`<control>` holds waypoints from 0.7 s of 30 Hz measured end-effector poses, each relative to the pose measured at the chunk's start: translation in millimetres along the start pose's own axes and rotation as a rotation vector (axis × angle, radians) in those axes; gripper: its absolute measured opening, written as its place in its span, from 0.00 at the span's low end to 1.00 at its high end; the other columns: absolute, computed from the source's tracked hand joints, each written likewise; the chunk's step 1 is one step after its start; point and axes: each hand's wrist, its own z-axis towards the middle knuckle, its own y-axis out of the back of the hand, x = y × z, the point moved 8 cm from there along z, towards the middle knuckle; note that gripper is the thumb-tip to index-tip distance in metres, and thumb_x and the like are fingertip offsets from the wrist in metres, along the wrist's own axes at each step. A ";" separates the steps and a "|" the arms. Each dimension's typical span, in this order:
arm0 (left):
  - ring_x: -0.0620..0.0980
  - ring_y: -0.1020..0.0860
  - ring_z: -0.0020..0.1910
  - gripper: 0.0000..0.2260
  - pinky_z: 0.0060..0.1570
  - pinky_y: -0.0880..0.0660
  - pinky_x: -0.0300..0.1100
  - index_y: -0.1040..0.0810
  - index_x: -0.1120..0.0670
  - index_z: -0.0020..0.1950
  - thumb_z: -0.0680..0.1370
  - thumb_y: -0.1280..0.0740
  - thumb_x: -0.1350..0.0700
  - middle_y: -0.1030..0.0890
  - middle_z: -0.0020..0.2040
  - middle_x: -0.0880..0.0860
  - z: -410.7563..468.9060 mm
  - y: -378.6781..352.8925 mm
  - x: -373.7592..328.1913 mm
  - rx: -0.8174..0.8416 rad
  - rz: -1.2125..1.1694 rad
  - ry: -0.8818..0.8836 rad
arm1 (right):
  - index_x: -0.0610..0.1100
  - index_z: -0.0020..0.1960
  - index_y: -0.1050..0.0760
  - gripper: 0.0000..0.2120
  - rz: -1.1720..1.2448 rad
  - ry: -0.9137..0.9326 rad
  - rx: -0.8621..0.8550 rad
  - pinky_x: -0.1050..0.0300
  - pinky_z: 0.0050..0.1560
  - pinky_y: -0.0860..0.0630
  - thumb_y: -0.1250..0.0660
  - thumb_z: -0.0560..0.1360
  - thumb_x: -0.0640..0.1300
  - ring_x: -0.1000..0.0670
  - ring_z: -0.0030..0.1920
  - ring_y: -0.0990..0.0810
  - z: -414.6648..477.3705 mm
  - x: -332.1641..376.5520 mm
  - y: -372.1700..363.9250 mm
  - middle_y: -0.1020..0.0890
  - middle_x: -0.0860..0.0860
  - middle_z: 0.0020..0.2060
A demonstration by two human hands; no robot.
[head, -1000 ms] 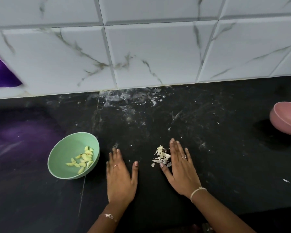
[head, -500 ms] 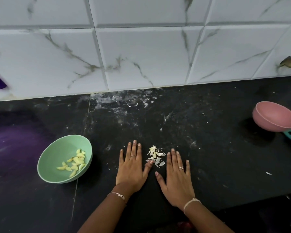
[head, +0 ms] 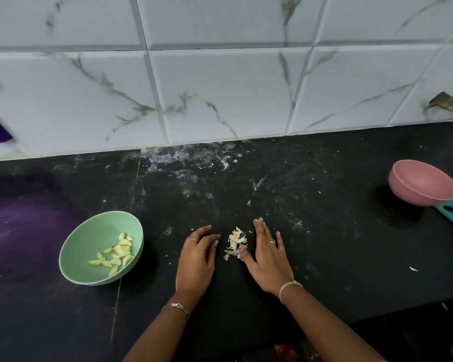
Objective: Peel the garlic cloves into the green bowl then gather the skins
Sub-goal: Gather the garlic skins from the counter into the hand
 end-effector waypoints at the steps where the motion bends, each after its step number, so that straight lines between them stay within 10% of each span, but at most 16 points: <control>1: 0.42 0.28 0.61 0.08 0.59 0.28 0.40 0.17 0.52 0.56 0.78 0.33 0.56 0.24 0.61 0.46 0.4 4.1 1.0 -0.031 -0.016 0.017 | 0.45 0.79 0.62 0.34 0.018 0.016 0.006 0.54 0.75 0.68 0.50 0.82 0.59 0.59 0.77 0.59 6.2 1.5 1.1 0.56 0.54 0.79; 8: 0.40 0.23 0.45 0.03 0.48 0.26 0.38 0.16 0.48 0.43 0.72 0.25 0.54 0.20 0.41 0.40 3.1 10.3 9.9 -0.047 -0.096 0.105 | 0.53 0.79 0.57 0.27 0.242 0.136 0.030 0.51 0.78 0.59 0.51 0.83 0.54 0.63 0.77 0.56 -9.7 12.8 1.5 0.52 0.61 0.78; 13: 0.40 0.22 0.44 0.06 0.47 0.25 0.38 0.19 0.46 0.42 0.70 0.23 0.55 0.20 0.40 0.40 2.5 12.9 14.3 -0.065 -0.180 0.193 | 0.43 0.77 0.63 0.44 -0.141 -0.140 -0.065 0.48 0.76 0.64 0.77 0.70 0.70 0.51 0.77 0.67 -56.8 -18.4 -3.8 0.65 0.49 0.77; 17: 0.39 0.22 0.47 0.05 0.49 0.24 0.40 0.18 0.47 0.46 0.73 0.26 0.55 0.19 0.43 0.40 4.2 12.6 13.3 -0.064 -0.192 0.195 | 0.37 0.76 0.41 0.39 -0.268 -0.108 -0.081 0.41 0.71 0.49 0.59 0.80 0.67 0.45 0.77 0.43 -60.2 -9.1 -19.6 0.41 0.44 0.77; 21: 0.39 0.22 0.47 0.05 0.51 0.23 0.43 0.18 0.50 0.51 0.77 0.31 0.58 0.19 0.45 0.40 3.9 13.7 12.5 -0.067 -0.176 0.170 | 0.41 0.78 0.49 0.40 -0.272 -0.034 -0.098 0.41 0.74 0.57 0.63 0.78 0.68 0.46 0.78 0.51 -37.4 7.2 -22.3 0.48 0.46 0.79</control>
